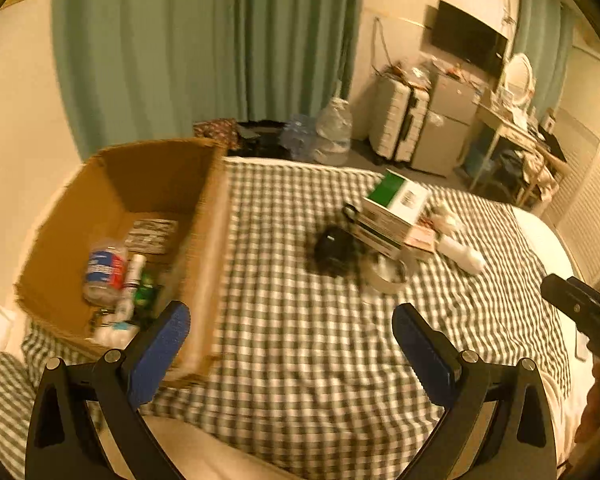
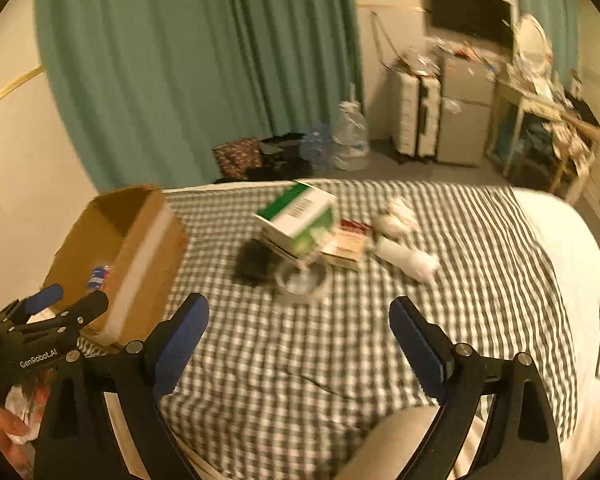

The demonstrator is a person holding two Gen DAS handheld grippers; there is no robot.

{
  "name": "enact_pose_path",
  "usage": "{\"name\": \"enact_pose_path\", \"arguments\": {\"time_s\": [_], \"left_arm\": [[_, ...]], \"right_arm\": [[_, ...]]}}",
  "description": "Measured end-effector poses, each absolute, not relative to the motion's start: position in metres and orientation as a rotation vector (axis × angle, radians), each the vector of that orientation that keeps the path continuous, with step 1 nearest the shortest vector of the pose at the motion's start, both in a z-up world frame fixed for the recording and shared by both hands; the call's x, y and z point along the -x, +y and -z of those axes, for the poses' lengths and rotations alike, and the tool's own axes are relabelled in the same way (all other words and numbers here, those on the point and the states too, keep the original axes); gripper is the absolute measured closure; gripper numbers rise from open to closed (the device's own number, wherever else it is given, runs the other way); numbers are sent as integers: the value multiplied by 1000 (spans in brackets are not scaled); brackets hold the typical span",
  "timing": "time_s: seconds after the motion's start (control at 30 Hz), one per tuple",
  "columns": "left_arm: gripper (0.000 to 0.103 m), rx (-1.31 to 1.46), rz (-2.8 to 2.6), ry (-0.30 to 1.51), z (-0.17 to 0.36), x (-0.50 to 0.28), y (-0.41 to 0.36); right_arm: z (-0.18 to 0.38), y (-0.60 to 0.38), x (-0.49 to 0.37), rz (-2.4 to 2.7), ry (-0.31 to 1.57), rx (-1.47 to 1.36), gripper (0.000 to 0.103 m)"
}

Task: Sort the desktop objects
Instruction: 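Move both grippers back over the remaining items on the bed, then grasp the green-and-white medicine box with the left gripper while the right grasps the white bottle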

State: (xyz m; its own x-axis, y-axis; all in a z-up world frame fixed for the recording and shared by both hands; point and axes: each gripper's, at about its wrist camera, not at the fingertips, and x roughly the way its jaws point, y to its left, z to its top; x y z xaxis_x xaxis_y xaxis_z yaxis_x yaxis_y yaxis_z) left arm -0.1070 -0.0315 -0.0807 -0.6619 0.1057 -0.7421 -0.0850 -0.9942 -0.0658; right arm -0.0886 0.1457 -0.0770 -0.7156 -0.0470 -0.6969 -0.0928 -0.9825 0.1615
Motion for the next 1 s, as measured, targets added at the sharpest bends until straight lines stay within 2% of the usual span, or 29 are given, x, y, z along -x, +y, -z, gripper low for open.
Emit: {"name": "enact_pose_path", "arguments": {"time_s": [0.27,0.43,0.6,1.0], "left_arm": [[0,1260,-2641,78,115,138,28],[0,1286,-2607,46,131,171,50],[0,1264,-2572,52,143,202,74],[0,1204,-2523,197,179,284,109]], "right_arm": [[116,200,95,-2772,420,1184,10],[142,220,112,-2707,478,1249,10],[162,236,136,-2649,484,1289,10],[209,282,228,-2559,385,1366,10]]}}
